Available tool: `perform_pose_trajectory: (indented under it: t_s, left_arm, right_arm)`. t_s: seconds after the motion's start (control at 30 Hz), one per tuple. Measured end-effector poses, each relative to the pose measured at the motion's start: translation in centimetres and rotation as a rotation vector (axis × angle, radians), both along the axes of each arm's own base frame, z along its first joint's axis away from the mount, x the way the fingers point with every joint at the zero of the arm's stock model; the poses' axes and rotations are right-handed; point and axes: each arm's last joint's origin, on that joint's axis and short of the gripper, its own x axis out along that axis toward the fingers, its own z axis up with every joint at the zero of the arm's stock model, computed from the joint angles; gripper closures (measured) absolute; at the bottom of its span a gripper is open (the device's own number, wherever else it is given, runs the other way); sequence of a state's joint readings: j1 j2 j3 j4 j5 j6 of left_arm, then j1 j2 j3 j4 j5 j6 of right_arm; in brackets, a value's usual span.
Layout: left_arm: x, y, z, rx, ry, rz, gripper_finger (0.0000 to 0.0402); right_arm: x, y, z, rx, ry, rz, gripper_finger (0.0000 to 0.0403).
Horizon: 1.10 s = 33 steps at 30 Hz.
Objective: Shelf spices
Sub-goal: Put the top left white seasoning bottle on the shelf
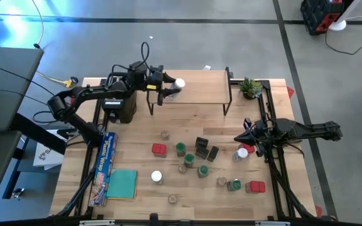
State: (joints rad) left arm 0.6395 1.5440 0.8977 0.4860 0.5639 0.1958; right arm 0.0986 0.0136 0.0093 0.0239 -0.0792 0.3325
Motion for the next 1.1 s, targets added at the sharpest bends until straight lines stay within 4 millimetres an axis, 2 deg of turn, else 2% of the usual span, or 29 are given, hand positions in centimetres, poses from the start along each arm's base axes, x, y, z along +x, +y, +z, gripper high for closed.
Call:
perform_pose_trajectory:
  t_s: [0.1,1.1]
  left_arm:
    - [0.19,0.15,-0.83,-0.015,0.031,0.012,0.0199]
    - [0.05,0.06,-1.23,-0.017,0.09,0.007,0.0195]
  right_arm:
    - [0.0,0.0,0.01,0.0,0.0,0.0,0.0403]
    - [0.0,0.0,0.01,0.0,0.0,0.0,0.0403]
